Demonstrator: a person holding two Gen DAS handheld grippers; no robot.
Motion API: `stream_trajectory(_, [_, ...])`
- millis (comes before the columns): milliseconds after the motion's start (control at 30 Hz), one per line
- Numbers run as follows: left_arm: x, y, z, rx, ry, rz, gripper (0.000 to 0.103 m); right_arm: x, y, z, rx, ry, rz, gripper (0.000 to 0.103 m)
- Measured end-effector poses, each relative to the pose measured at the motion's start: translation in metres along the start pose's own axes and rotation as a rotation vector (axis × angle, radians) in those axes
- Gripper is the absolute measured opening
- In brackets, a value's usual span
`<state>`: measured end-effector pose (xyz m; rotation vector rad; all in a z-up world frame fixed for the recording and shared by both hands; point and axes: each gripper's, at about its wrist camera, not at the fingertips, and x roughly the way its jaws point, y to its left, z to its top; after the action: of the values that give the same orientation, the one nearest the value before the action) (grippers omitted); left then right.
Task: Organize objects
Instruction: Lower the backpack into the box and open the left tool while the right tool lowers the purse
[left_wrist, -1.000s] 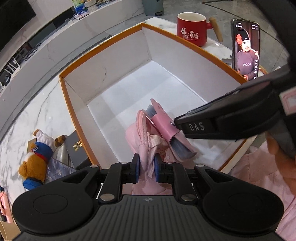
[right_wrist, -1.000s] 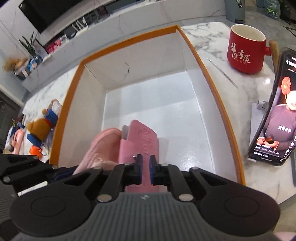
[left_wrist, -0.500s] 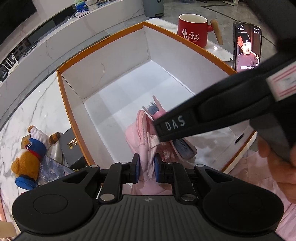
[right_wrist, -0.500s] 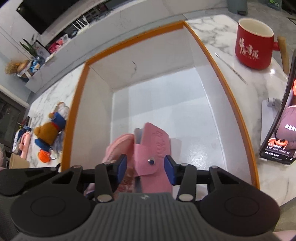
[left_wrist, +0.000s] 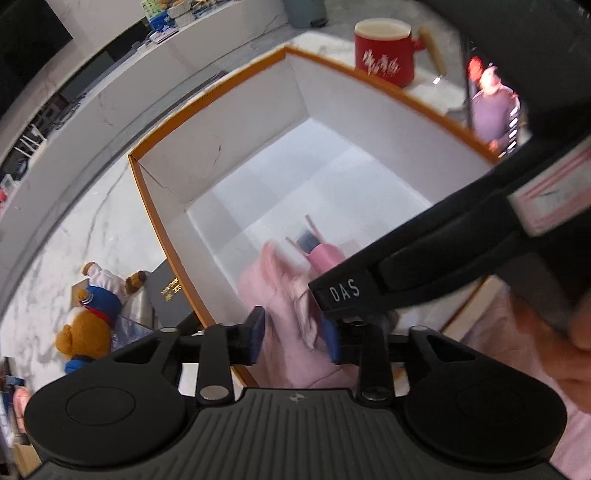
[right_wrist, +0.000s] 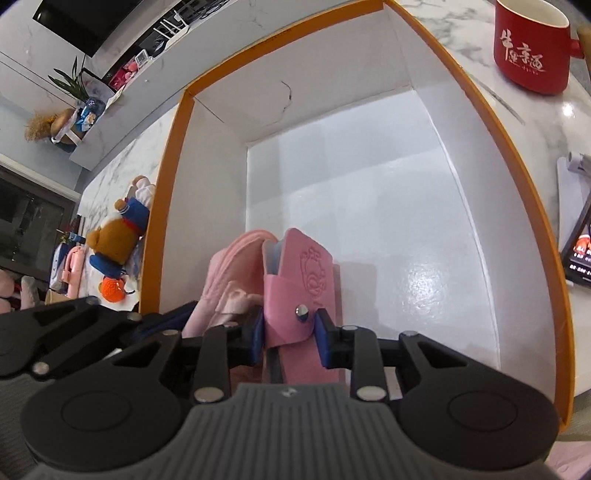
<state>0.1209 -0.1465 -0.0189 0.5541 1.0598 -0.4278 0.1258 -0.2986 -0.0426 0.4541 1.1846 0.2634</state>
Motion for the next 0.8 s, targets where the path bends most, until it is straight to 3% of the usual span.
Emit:
stream_trajectory(67, [-0.013, 0.006, -0.006, -0.004, -0.030, -0.025, 0.052, 0.000, 0.000, 0.000, -0.001, -0.001, -0.003, 0.030])
stream_trajectory(300, [-0.051, 0.033, -0.036, -0.108, -0.164, -0.100, 0.055, -0.007, 0.009, 0.000, -0.035, -0.012, 0.023, 0.030])
stream_trajectory(400, [-0.046, 0.044, -0.042, -0.180, -0.142, -0.128, 0.055, -0.005, 0.015, 0.001, -0.055, -0.009, 0.014, 0.030])
stream_trajectory(600, [-0.026, 0.062, -0.049, -0.328, -0.095, -0.271, 0.051, 0.005, 0.015, -0.001, -0.029, 0.024, 0.031, 0.031])
stream_trajectory(667, [-0.023, 0.064, -0.050, -0.337, -0.094, -0.280, 0.041, 0.003, 0.019, -0.002, -0.042, 0.023, 0.012, 0.030])
stream_trajectory(800, [-0.016, 0.061, -0.050, -0.322, -0.098, -0.280, 0.037, 0.002, 0.026, -0.007, -0.082, 0.031, -0.023, 0.030])
